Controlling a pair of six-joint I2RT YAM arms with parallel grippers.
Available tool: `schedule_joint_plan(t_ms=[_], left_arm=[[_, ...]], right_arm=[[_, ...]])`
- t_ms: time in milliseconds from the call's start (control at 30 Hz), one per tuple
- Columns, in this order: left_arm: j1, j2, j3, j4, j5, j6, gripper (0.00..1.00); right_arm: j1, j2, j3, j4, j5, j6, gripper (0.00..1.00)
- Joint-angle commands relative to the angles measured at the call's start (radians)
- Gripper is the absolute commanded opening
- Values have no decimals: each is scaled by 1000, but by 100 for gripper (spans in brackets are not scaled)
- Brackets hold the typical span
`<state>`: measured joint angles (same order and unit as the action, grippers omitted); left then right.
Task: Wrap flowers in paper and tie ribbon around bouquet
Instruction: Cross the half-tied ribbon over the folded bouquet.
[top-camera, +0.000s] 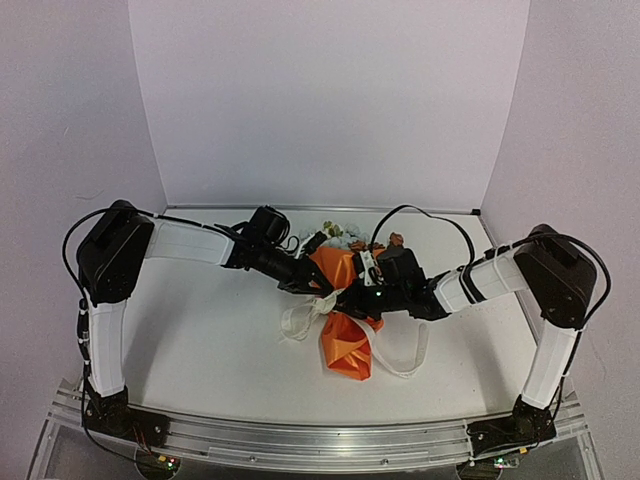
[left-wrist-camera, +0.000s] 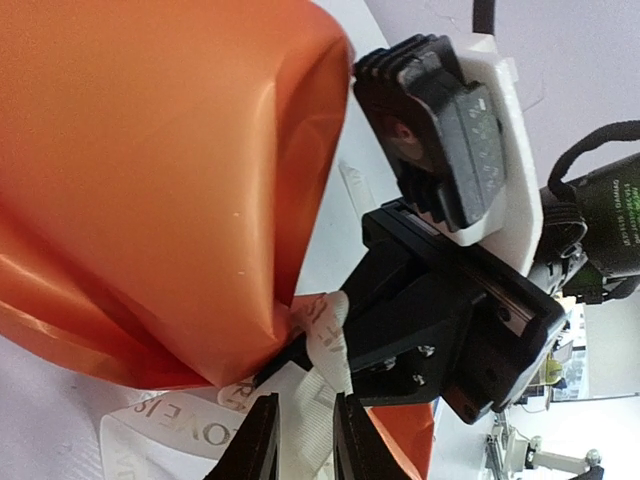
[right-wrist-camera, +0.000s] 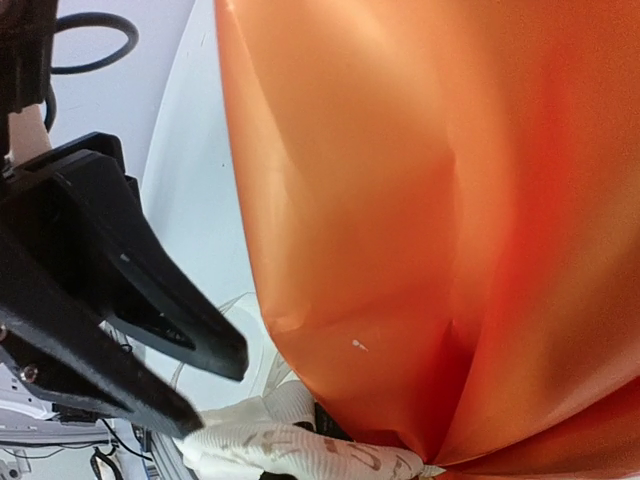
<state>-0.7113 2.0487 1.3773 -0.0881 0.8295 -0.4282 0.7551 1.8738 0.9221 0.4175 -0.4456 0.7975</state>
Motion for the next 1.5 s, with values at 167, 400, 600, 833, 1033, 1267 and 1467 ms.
schedule_joint_plan(t_ms=[167, 400, 600, 833, 1033, 1267, 1467], left_arm=[[1, 6, 13, 42, 57, 1, 20], [17, -37, -26, 81, -28, -14, 23], [31, -58, -29, 72, -72, -12, 28], [39, -32, 6, 2, -137, -4, 25], [32, 10, 69, -93, -137, 41, 19], [-8, 55, 163, -220, -138, 115, 17], [-26, 63, 195, -273, -179, 139, 17]], right_arm=[[-3, -38, 47, -105, 34, -66, 0], [-3, -42, 49, -126, 34, -81, 0], [-3, -38, 47, -131, 36, -84, 0], [-3, -32, 52, -131, 35, -86, 0], [-3, -27, 59, -131, 33, -86, 0], [-3, -24, 68, -133, 34, -87, 0], [-3, -22, 82, -146, 31, -94, 0]])
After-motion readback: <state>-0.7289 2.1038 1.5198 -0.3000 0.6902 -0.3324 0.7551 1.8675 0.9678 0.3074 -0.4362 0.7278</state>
